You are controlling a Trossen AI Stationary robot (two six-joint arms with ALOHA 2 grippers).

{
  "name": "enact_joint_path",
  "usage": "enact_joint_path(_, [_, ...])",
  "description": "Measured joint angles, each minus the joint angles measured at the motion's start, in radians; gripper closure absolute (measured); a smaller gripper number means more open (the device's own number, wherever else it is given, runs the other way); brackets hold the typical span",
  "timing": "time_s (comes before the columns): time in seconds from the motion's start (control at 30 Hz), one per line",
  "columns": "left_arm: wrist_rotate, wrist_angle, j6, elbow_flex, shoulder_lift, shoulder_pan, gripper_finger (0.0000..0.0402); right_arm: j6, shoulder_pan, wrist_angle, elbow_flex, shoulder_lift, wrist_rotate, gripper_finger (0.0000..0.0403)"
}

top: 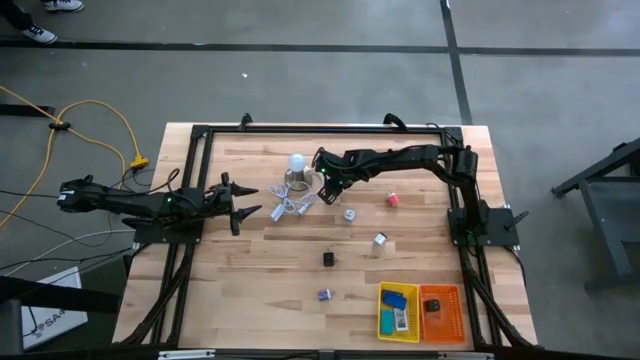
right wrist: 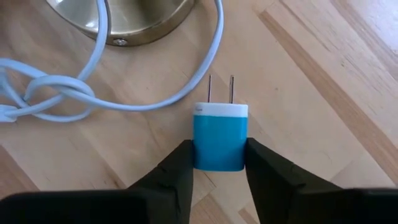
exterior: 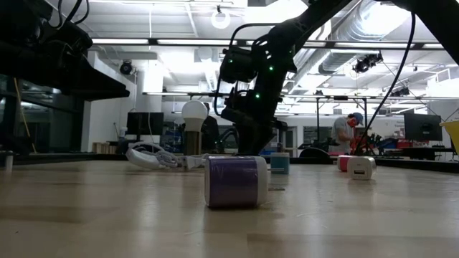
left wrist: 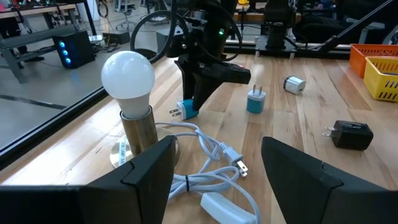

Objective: Pick & Place Office items
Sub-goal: Put the top blue charger adapter into the orange basket

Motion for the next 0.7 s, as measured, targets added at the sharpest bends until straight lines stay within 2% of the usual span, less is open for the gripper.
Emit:
enact_joint_path(0.47, [0.000, 0.000, 0.000, 0.000, 0.000, 0.000, 0.0171, 0.000, 0.000, 0.000, 0.000, 0.000, 0.003, 0.0297])
enact_joint_path(0.7, [0.000, 0.000, 0.000, 0.000, 0.000, 0.000, 0.0171, -0.004, 0.023, -0.013, 0.000, -0.013, 0.072, 0.0299])
